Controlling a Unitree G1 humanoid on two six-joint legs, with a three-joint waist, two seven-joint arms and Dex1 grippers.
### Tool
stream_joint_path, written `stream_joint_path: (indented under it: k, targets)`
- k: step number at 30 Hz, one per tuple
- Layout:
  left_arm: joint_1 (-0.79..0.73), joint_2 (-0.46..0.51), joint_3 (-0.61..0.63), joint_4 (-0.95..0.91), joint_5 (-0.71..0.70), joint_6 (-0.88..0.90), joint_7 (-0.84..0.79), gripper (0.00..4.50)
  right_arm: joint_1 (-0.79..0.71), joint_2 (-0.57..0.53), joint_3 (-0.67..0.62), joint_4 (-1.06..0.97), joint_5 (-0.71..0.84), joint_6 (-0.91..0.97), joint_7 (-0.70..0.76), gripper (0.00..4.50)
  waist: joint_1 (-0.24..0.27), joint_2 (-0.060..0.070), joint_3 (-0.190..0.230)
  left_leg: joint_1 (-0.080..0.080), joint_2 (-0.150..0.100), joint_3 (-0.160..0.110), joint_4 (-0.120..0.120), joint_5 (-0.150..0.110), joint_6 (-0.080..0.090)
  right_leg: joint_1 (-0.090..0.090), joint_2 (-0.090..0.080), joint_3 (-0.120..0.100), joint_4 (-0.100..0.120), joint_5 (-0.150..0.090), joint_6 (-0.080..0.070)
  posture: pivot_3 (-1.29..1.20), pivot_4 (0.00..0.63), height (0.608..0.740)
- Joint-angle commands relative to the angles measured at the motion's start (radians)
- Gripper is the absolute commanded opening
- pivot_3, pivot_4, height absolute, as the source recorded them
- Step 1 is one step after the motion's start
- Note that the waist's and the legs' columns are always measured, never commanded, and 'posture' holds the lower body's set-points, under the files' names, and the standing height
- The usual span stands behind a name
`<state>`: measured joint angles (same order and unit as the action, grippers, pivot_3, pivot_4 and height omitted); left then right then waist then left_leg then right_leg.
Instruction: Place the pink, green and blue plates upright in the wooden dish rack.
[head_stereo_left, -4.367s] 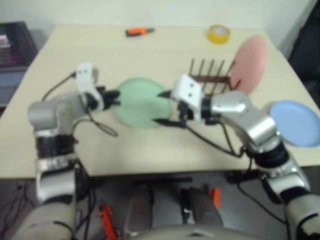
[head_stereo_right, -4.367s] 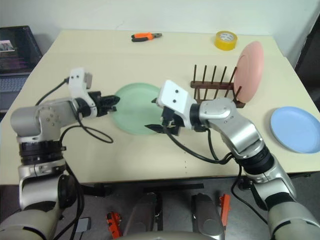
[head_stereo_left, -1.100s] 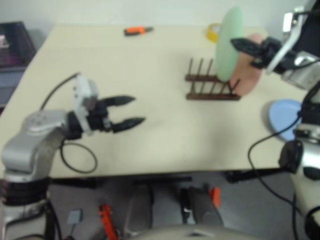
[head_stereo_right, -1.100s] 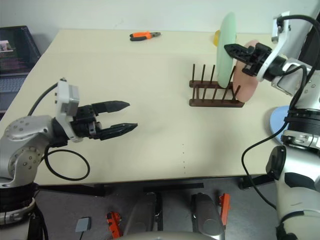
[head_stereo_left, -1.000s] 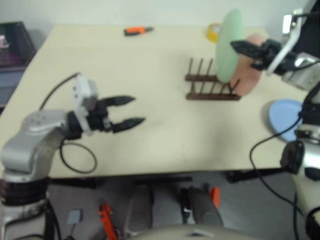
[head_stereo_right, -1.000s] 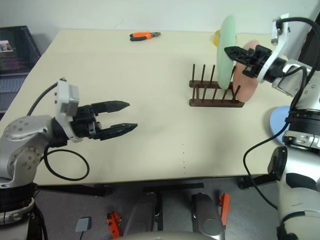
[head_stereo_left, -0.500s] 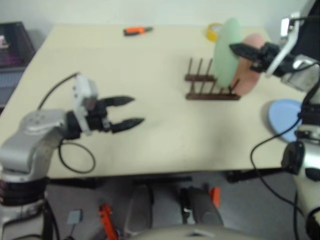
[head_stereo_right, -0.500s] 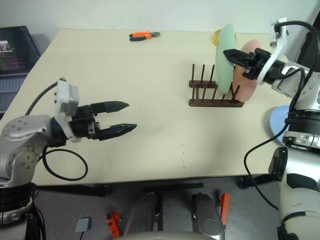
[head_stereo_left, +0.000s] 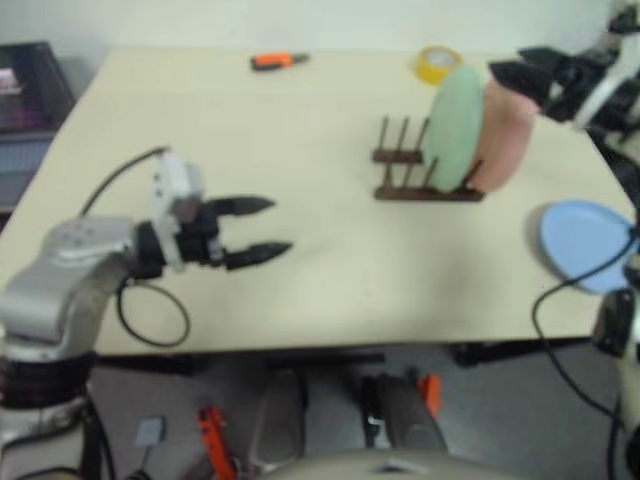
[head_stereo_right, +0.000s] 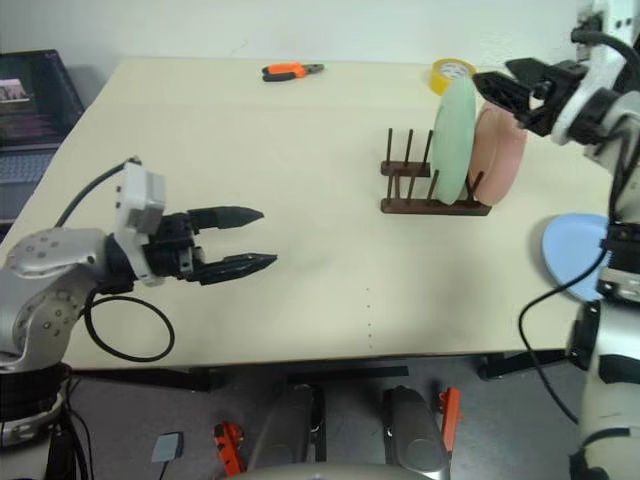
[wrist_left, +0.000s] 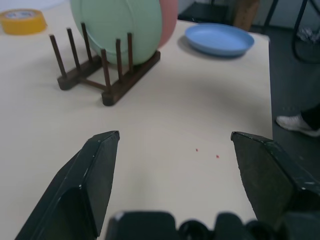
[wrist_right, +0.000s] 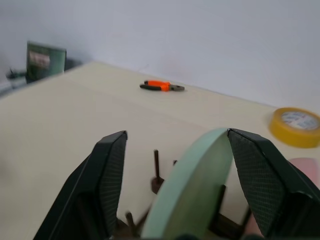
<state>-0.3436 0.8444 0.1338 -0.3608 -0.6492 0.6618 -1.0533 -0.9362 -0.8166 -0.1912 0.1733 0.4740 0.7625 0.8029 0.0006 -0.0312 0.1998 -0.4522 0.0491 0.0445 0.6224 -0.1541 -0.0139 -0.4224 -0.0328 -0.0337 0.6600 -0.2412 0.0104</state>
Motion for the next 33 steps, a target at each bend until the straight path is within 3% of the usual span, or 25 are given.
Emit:
stream_joint_path:
  k: [1,4,7,11,18,25,28,33]
  targets:
    - [-0.048,-0.022,-0.105,-0.039,0.07,-0.047,0.013,3.94,0.236,-0.25,-0.004,-0.288,-0.023,0.042,0.143,3.45,0.017,0.0,0.0,-0.001,0.0,-0.001,-0.001,0.0,0.0,0.0,-0.002,-0.001,-0.001,-0.001,0.0,0.0,0.15,0.74]
    - [-0.123,-0.114,-0.238,-0.021,0.159,-0.058,0.081,3.94,0.494,-0.381,-0.052,-0.412,-0.046,0.107,0.154,3.45,0.031,0.0,-0.001,0.0,-0.001,-0.002,-0.003,0.0,0.0,0.003,-0.007,-0.001,-0.002,-0.004,0.003,0.0,0.15,0.74]
    - [-0.187,-0.224,-0.343,0.035,0.239,-0.085,0.131,3.94,0.693,-0.405,-0.113,-0.455,-0.102,0.147,0.096,3.45,0.024,0.0,-0.001,-0.001,-0.001,0.0,0.001,-0.001,0.001,0.003,-0.007,0.0,-0.003,-0.002,0.008,0.0,0.15,0.74]
    - [-0.259,-0.342,-0.425,0.118,0.304,-0.126,0.156,3.94,0.844,-0.364,-0.164,-0.48,-0.171,0.175,-0.008,3.45,0.012,0.001,-0.001,0.0,-0.003,0.001,0.006,-0.002,0.003,0.003,-0.006,0.004,-0.002,0.002,0.01,0.0,0.15,0.74]
    - [-0.33,-0.46,-0.471,0.194,0.343,-0.173,0.147,3.94,0.908,-0.249,-0.116,-0.407,-0.252,0.145,-0.147,3.45,0.004,0.002,-0.002,0.001,-0.003,-0.003,0.007,-0.002,0.003,0.003,-0.001,0.005,-0.001,0.004,0.009,0.0,0.15,0.74]
    - [-0.337,-0.493,-0.471,0.21,0.364,-0.18,0.149,3.94,0.871,-0.149,-0.036,-0.256,-0.33,0.05,-0.244,3.45,0.001,0.003,-0.002,0.001,-0.004,-0.001,0.007,-0.002,0.003,0.002,0.001,0.009,-0.001,0.004,0.01,0.0,0.15,0.74]
    - [-0.331,-0.49,-0.461,0.205,0.367,-0.179,0.15,3.94,0.861,-0.126,-0.013,-0.2,-0.365,0.002,-0.279,2.87,0.0,0.003,-0.002,0.002,-0.004,0.0,0.007,-0.002,0.003,0.003,0.002,0.011,-0.001,0.005,0.011,0.0,0.15,0.74]
    - [-0.328,-0.483,-0.451,0.206,0.368,-0.18,0.151,3.94,0.856,-0.116,-0.019,-0.2,-0.364,-0.016,-0.268,1.17,-0.001,0.003,-0.002,0.002,-0.004,0.002,0.008,-0.002,0.003,0.003,0.003,0.016,-0.001,0.006,0.013,0.0,0.15,0.74]
